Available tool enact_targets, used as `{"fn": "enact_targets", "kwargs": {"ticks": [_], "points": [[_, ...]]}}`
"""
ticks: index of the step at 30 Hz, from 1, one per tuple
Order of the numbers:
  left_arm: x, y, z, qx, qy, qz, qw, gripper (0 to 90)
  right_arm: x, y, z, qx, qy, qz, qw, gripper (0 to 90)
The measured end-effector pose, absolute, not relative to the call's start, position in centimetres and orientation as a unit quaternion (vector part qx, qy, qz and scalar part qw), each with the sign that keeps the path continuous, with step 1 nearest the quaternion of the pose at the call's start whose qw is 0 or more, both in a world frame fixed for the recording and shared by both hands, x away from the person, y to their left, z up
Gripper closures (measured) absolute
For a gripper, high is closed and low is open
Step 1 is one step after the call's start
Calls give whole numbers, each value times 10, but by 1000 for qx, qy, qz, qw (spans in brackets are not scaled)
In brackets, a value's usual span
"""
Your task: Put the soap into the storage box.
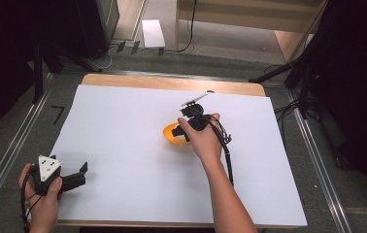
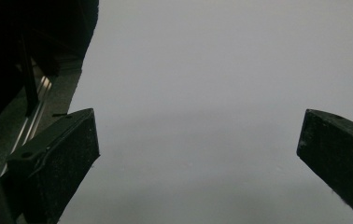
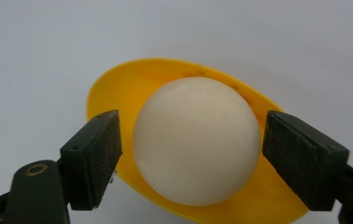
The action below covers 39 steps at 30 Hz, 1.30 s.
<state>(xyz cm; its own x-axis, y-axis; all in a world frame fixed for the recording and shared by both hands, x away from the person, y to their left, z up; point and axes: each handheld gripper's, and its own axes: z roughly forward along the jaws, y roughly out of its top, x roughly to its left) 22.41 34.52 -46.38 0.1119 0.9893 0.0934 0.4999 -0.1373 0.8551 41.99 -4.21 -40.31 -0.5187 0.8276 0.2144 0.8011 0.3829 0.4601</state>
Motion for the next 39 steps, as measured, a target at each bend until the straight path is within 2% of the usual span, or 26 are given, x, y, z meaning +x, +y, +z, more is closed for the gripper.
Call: {"fn": "enact_targets", "kwargs": {"ticks": [13, 25, 31, 34, 39], "points": [[224, 345, -464, 663, 561, 359, 341, 0, 412, -63, -399, 479, 832, 270, 65, 179], [224, 345, -464, 663, 561, 360, 340, 0, 403, -96, -399, 480, 822, 295, 81, 126], [224, 345, -464, 663, 561, 360, 340, 0, 398, -113, -398, 484, 814, 309, 83, 63], [224, 345, -464, 664, 560, 361, 339, 0, 394, -125, -399, 492, 808, 312, 88, 0], [224, 345, -464, 664, 559, 361, 340, 0, 390, -139, -400, 505, 799, 314, 94, 0]]}}
